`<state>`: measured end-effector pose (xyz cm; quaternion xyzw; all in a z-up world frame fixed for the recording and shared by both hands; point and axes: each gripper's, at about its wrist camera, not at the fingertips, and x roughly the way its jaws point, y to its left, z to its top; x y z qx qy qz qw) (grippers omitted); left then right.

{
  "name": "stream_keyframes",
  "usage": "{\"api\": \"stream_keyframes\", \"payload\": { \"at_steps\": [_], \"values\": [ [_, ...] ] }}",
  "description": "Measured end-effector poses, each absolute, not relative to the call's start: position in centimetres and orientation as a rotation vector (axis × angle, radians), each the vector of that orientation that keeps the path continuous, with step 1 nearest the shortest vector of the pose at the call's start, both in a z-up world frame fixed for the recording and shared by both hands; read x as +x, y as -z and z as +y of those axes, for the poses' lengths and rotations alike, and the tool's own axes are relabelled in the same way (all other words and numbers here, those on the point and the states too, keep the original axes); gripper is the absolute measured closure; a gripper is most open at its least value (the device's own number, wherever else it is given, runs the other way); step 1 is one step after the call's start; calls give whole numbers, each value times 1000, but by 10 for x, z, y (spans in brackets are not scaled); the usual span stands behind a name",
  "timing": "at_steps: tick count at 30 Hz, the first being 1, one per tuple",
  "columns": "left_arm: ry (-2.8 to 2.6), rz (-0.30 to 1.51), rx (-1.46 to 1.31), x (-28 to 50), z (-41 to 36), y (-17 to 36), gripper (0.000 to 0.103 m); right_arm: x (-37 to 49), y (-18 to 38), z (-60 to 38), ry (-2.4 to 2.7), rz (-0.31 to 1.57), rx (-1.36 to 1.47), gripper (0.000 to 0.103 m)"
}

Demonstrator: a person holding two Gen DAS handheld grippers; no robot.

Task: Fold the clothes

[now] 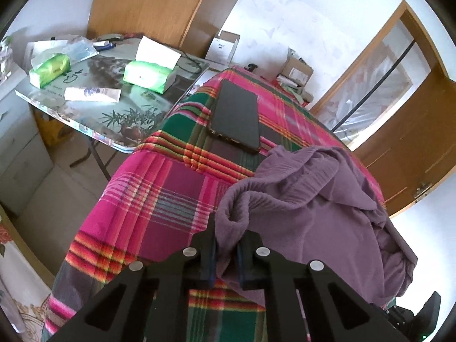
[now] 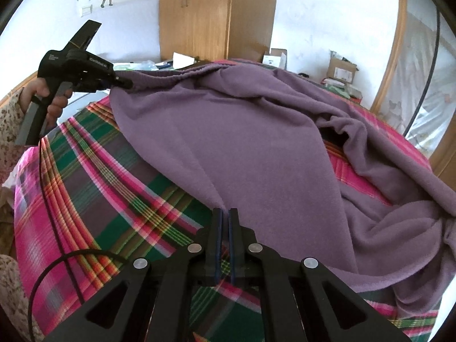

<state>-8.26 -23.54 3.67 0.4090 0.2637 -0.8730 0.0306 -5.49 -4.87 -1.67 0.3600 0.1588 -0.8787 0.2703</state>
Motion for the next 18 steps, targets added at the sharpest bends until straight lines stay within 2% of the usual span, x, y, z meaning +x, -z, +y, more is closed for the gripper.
{"api": "stream_keyframes", "payload": {
  "at_steps": [18],
  "values": [
    [2706, 883, 1233, -10, -217, -46, 93, -10, -6, -21, 2432, 400, 903, 99]
  ]
}}
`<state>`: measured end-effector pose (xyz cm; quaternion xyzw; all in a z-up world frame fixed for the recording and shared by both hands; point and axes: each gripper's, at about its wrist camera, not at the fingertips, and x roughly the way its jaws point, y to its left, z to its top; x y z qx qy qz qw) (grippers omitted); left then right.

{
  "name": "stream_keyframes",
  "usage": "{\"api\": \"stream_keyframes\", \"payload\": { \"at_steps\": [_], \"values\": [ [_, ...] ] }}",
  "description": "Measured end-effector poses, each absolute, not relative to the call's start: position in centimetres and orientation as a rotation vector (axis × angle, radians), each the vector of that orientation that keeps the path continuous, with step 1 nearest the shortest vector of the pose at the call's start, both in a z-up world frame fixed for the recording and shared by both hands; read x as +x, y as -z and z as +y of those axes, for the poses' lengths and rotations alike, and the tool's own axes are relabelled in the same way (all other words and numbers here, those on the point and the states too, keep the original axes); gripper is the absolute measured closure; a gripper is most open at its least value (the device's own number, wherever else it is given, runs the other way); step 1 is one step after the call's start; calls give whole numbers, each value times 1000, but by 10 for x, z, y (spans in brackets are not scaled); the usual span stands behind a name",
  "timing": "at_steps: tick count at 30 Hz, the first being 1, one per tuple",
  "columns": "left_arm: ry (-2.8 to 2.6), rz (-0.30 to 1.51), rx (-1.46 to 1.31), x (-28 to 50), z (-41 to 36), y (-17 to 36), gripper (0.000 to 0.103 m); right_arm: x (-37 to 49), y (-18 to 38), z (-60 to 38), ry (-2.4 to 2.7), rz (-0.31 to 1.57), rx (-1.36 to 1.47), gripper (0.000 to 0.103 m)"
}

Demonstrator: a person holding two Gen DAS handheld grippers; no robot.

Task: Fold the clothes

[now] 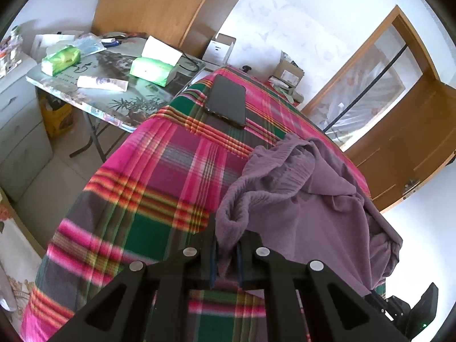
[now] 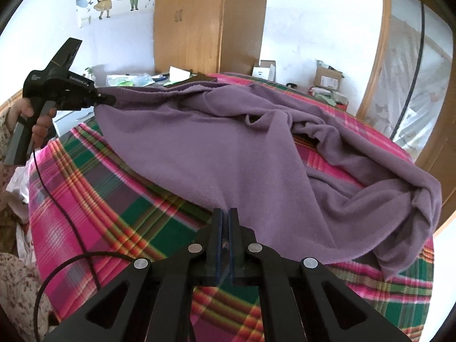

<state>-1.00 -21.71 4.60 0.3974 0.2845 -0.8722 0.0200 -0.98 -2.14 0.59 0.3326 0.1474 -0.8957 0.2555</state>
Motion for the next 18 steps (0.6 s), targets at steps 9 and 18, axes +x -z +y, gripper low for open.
{"api": "stream_keyframes", "payload": {
  "at_steps": [9, 18],
  "values": [
    [2689, 936, 1216, 30, -213, -39, 93, 19, -9, -9, 2442, 398, 883, 99],
    [2691, 981, 1203, 67, -203, -33, 93, 46, -11, 5, 2444, 412, 880, 99]
  ]
}}
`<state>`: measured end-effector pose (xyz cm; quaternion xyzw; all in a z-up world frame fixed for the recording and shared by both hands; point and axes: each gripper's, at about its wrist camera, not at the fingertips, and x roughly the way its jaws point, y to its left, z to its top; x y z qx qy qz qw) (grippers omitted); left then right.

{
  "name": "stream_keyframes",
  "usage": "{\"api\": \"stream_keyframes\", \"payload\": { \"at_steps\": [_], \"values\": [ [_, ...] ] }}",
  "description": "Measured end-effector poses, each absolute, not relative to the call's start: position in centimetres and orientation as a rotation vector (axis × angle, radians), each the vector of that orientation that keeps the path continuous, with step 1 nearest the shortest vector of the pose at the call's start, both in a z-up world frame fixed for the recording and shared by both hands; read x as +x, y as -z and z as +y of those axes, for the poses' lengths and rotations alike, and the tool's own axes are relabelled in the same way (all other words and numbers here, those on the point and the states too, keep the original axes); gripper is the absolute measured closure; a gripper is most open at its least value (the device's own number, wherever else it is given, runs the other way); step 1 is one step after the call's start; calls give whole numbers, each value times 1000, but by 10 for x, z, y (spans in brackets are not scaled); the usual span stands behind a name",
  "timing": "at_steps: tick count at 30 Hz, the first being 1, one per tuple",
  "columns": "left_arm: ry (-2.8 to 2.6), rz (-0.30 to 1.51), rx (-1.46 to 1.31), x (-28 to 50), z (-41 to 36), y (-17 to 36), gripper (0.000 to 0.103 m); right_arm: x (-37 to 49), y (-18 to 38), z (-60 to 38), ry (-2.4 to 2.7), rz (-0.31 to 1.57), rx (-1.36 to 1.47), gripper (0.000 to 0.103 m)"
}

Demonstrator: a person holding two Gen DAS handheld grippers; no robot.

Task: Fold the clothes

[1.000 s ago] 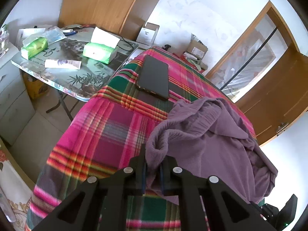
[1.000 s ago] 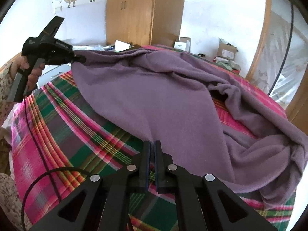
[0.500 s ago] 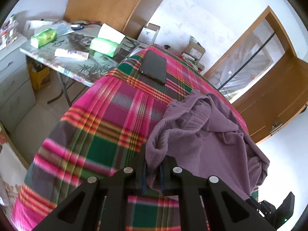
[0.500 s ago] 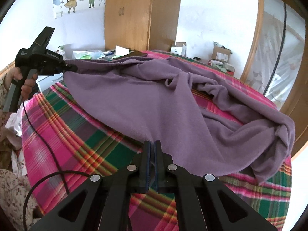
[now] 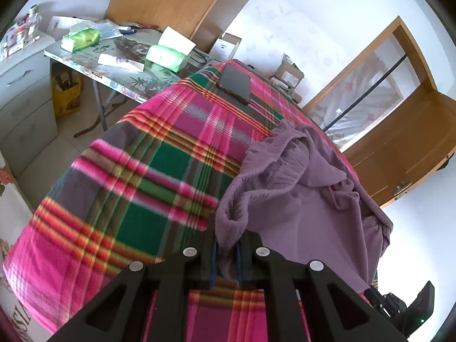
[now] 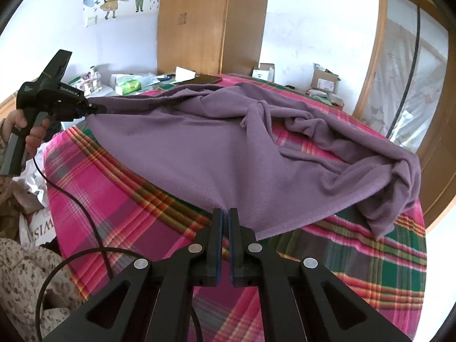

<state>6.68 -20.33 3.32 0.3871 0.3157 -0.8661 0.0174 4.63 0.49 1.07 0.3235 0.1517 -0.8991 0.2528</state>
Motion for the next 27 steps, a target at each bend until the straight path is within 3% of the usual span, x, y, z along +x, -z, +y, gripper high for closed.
{"api": "stream_keyframes", "payload": {
  "at_steps": [19, 27],
  "values": [
    [2680, 942, 1210, 108, -195, -18, 93, 68, 9, 15, 2394, 385, 988, 98],
    [2697, 946, 1206, 109, -197, -14, 92, 57, -18, 14, 2302, 316, 998, 91]
  ]
}}
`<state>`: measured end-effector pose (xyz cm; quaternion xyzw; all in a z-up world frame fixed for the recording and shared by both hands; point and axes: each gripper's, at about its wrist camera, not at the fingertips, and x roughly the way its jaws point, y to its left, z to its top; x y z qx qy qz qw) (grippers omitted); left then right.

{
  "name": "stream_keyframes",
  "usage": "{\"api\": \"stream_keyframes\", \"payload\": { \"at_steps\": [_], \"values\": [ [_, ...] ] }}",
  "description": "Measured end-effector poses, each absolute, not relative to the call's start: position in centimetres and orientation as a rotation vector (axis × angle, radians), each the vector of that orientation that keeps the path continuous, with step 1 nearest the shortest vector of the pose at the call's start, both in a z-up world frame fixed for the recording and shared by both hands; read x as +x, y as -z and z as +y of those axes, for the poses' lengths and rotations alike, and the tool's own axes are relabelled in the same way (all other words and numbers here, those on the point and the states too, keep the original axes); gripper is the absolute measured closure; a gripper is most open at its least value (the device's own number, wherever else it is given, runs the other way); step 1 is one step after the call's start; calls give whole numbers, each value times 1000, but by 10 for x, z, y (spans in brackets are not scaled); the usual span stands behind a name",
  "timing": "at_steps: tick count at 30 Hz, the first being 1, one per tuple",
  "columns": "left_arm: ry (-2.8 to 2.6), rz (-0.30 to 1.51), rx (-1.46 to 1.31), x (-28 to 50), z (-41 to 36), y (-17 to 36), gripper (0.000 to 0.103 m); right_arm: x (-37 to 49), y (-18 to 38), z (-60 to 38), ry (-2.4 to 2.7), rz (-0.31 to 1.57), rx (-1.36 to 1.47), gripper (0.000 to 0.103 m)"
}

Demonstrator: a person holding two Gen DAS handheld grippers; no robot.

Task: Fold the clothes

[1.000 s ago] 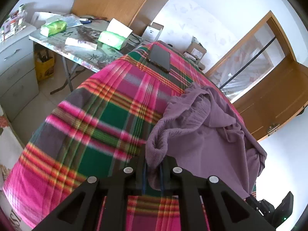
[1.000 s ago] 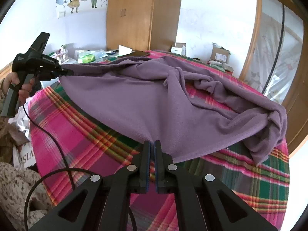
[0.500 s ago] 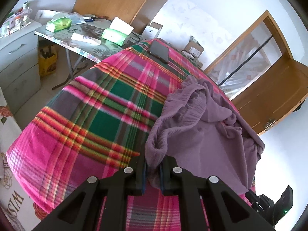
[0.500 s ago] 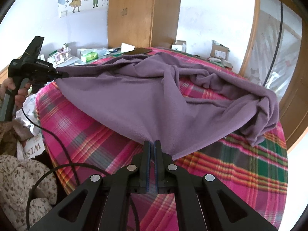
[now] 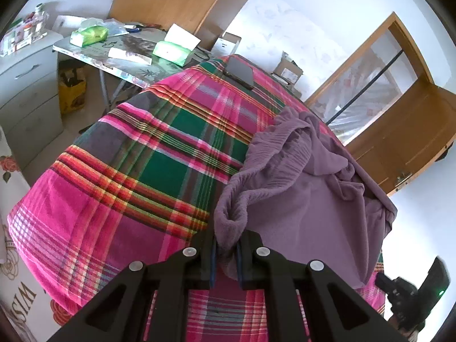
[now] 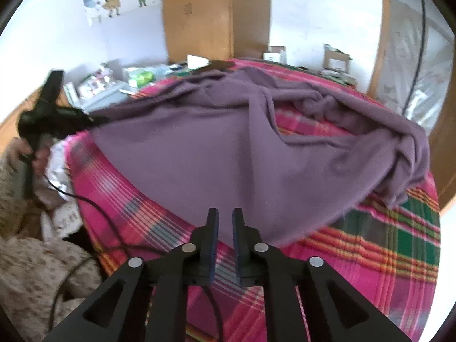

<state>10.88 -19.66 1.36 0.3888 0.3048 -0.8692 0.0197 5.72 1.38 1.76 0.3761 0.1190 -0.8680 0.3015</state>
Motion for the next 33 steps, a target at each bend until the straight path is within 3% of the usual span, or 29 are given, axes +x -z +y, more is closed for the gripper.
{"api": "stream_keyframes", "payload": {
  "at_steps": [11, 21, 25, 33],
  "values": [
    [2704, 920, 1214, 109, -198, -11, 90, -8, -41, -44, 2307, 395, 907, 82],
    [2693, 851, 1206, 111, -197, -12, 84, -111, -38, -124, 2300, 428, 895, 81],
    [2695, 824, 1199, 109, -197, -12, 84, -145, -38, -145, 2278, 435, 901, 75],
    [2667, 861, 1208, 102, -206, -5, 81, -171, -23, -175, 2208, 590, 901, 73]
  ]
}}
